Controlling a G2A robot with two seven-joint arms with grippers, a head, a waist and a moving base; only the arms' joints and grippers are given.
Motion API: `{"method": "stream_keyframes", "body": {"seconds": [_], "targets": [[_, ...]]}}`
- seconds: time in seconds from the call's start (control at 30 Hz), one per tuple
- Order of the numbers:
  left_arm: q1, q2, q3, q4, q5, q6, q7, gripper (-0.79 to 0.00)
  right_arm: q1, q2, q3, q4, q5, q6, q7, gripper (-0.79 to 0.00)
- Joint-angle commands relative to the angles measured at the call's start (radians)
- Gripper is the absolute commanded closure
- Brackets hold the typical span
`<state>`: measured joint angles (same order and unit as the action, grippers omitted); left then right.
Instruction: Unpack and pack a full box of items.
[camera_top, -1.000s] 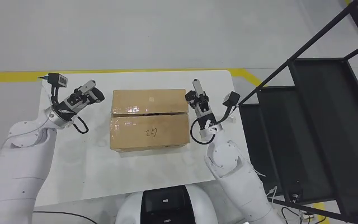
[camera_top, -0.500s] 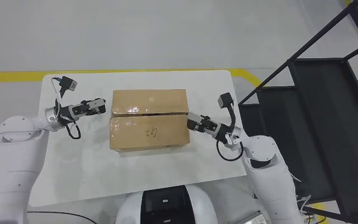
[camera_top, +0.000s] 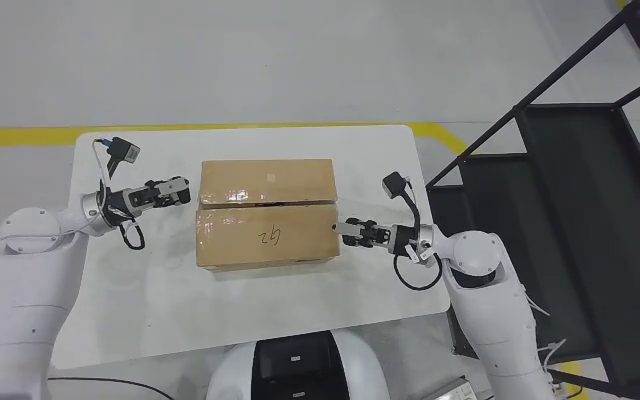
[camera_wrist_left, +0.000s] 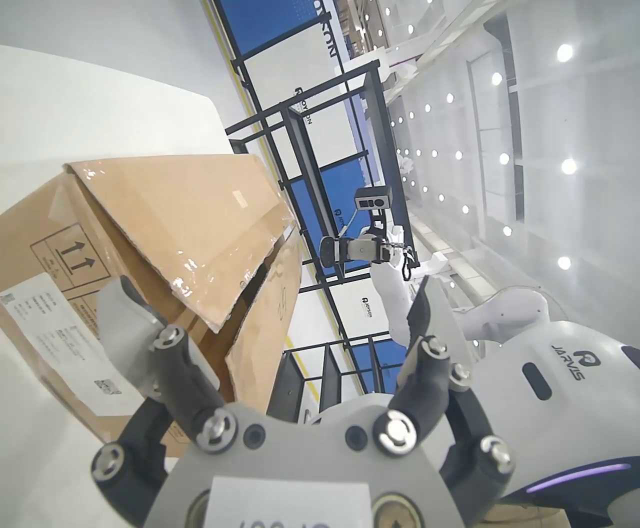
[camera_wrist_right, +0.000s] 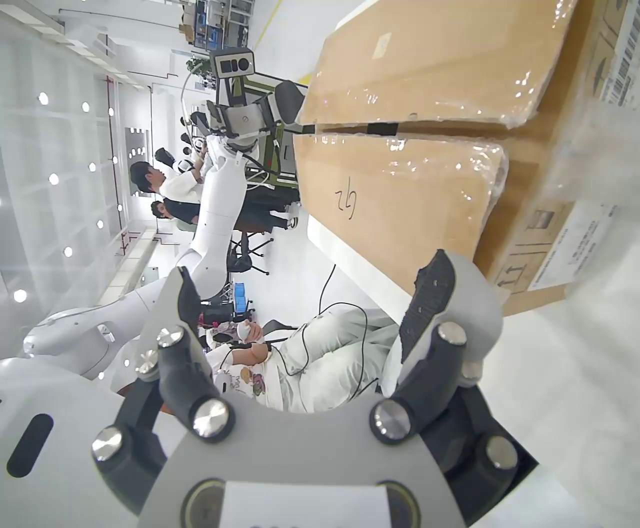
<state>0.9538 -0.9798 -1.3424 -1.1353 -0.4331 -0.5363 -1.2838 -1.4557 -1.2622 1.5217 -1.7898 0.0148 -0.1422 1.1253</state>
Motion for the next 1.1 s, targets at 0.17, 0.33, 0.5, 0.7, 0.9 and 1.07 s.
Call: {"method": "stream_keyframes", "body": {"seconds": [0.17, 0.33, 0.5, 0.7, 0.9, 1.07], "targets": [[0.001, 0.000, 0.000, -0.004, -0.001, 0.001, 0.006, -0.785, -0.001, 0.000, -0.001, 0.000, 0.001, 0.000, -0.004, -0.785], [0.008, -0.001, 0.006, -0.015, -0.026, 0.014, 0.013, -0.785, -0.007, 0.011, 0.015, 0.014, 0.000, -0.011, 0.013, -0.785], [-0.024, -0.010, 0.051, 0.034, -0.040, 0.018, -0.018, -0.785, -0.001, 0.020, 0.026, 0.049, -0.033, -0.027, -0.016, -0.785], [-0.060, -0.019, 0.100, 0.078, -0.051, 0.013, -0.013, -0.785, 0.041, 0.024, -0.008, 0.100, -0.058, -0.052, -0.077, -0.785], [-0.077, -0.021, 0.127, 0.099, -0.053, 0.005, -0.004, -0.785, 0.093, 0.026, -0.048, 0.157, -0.064, -0.067, -0.112, -0.785], [-0.085, -0.022, 0.138, 0.103, -0.093, -0.005, 0.005, -0.785, 0.111, 0.030, -0.064, 0.179, -0.042, -0.076, -0.108, -0.785]]}}
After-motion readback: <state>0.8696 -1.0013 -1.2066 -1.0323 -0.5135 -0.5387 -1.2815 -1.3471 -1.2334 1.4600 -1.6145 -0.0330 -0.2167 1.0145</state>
